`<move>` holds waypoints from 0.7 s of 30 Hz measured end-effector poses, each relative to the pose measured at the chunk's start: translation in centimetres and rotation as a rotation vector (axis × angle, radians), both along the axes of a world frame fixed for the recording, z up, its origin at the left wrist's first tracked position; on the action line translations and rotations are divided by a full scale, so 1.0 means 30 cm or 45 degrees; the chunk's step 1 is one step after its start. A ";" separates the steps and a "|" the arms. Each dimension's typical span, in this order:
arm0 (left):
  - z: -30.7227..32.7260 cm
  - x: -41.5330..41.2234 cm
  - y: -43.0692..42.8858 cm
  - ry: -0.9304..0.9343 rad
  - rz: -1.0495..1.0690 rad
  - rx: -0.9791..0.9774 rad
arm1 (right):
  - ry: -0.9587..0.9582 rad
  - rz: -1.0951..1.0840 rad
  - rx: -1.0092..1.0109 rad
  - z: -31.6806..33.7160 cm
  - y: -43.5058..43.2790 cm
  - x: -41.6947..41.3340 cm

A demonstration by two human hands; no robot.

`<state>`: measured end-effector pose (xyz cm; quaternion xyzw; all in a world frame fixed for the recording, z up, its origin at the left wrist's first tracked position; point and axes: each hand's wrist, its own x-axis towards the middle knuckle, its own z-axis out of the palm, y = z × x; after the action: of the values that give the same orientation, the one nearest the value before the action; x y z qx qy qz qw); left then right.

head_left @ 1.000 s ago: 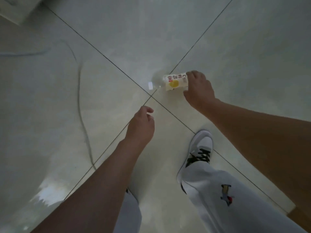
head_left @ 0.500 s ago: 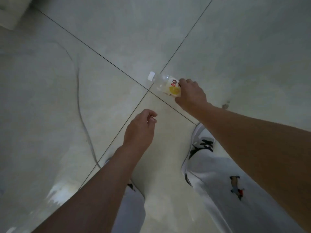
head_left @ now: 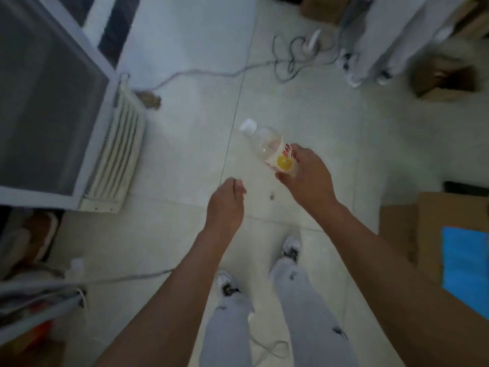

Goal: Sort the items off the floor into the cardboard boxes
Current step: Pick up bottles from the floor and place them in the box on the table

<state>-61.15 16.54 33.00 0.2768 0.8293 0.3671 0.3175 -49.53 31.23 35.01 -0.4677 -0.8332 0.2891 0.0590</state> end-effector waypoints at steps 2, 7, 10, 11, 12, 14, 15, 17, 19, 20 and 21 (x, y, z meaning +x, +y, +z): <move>0.177 0.080 0.038 0.041 -0.067 0.101 | 0.063 -0.103 0.043 0.226 0.015 0.104; 0.476 0.327 0.095 0.076 -0.276 0.210 | 0.232 -0.219 0.176 0.635 0.007 0.382; 0.633 0.463 0.181 0.180 -0.442 0.233 | 0.251 -0.283 0.252 0.793 0.023 0.583; 0.678 0.513 0.213 0.206 -0.484 0.249 | 0.237 -0.304 0.276 0.830 0.032 0.660; 0.717 0.570 0.245 0.234 -0.529 0.264 | 0.223 -0.326 0.290 0.861 0.040 0.743; 0.782 0.709 0.303 0.287 -0.656 0.255 | 0.218 -0.387 0.286 0.915 0.051 0.924; 0.810 0.786 0.334 0.302 -0.723 0.235 | 0.227 -0.416 0.287 0.940 0.059 1.015; 0.859 0.953 0.393 0.316 -0.824 0.208 | 0.258 -0.466 0.296 0.987 0.075 1.195; 0.893 1.124 0.441 0.366 -0.920 0.214 | 0.311 -0.525 0.313 1.024 0.091 1.367; 0.906 1.206 0.460 0.413 -0.977 0.217 | 0.330 -0.553 0.327 1.037 0.096 1.450; 0.917 1.283 0.476 0.463 -1.033 0.219 | 0.334 -0.576 0.336 1.048 0.099 1.529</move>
<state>-22.67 30.83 60.50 0.6648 0.6626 0.2261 0.2607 -3.66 34.22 66.46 -0.5884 -0.7235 0.2156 0.2896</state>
